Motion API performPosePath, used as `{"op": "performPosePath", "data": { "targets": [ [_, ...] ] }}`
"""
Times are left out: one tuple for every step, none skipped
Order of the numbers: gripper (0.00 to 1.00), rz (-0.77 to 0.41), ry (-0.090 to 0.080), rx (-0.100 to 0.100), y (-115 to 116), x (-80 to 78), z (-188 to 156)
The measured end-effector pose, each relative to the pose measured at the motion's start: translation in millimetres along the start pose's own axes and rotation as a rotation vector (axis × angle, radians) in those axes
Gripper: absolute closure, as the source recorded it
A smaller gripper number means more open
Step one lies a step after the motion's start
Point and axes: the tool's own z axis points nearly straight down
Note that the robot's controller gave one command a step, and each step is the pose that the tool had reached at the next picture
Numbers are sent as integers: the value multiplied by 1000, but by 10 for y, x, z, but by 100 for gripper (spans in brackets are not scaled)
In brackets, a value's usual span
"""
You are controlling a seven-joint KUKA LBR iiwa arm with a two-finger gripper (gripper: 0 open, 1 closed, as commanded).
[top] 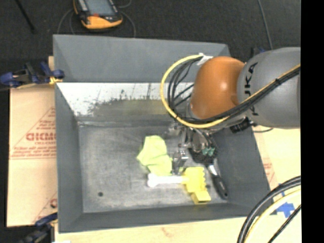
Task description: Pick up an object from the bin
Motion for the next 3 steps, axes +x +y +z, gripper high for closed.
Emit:
{"op": "performPosePath", "data": {
  "targets": [
    [100, -236, -1, 0, 283, 363, 745],
    [100, -236, -1, -1, 283, 363, 744],
    [100, -275, -7, 2, 165, 331, -914]
  ]
}}
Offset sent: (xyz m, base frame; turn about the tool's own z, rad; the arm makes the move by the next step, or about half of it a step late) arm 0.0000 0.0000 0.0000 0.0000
